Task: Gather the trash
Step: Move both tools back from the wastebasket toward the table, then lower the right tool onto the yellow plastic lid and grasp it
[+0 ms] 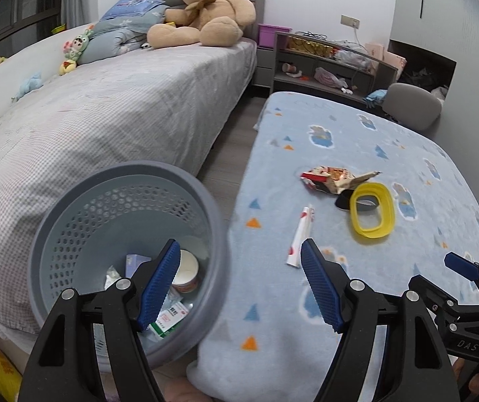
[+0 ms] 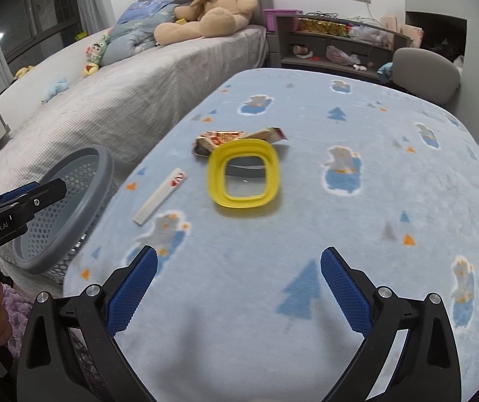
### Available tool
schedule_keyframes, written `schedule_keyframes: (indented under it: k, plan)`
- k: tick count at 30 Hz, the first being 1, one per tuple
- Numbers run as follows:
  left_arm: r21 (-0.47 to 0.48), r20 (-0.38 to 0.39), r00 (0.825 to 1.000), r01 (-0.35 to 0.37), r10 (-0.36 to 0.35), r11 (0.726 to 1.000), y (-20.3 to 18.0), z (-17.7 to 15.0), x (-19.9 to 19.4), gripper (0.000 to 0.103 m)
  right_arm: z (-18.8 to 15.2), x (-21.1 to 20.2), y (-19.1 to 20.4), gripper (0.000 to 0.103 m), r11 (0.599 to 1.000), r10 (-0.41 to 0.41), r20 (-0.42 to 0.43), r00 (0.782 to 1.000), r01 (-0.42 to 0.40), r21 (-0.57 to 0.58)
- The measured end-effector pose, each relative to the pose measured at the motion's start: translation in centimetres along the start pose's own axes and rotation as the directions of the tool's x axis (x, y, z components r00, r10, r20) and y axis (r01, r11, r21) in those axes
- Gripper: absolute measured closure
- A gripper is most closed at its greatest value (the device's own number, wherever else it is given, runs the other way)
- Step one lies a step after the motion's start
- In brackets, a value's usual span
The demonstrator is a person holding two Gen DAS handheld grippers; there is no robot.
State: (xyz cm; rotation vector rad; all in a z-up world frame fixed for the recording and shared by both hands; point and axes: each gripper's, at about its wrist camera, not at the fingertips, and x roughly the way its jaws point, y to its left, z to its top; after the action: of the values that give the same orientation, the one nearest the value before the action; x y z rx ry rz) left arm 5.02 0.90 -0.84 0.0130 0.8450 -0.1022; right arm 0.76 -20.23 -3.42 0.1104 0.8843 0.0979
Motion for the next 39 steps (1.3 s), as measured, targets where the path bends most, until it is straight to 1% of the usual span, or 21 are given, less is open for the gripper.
schedule_keyframes:
  k: [9,20,30,39]
  plan:
    - [0.054,-0.019,1.0,0.012,-0.011,0.998,-3.3,0.3,1.6,0.032,-0.2,0.1,-3.1,0.006,0.999,-0.011,0.008,1.0,0.011,0.053]
    - [0.077,-0.027,0.999,0.021,-0.019,0.997,-5.4,1.3,3.5,0.032,0.8,0.9,-4.4,0.006,0.998,-0.006,0.014,1.0,0.005,0.07]
    - [0.057,-0.059,0.998,0.026,-0.022,0.998,-4.9,1.5,5.6,0.032,2.0,2.9,-4.6,0.006,0.996,0.005,-0.003,1.0,-0.004,0.088]
    - [0.061,-0.07,0.998,0.002,0.002,0.998,-4.4,1.3,6.8,0.032,2.8,4.7,-4.0,0.006,0.995,0.016,-0.016,1.0,-0.014,0.096]
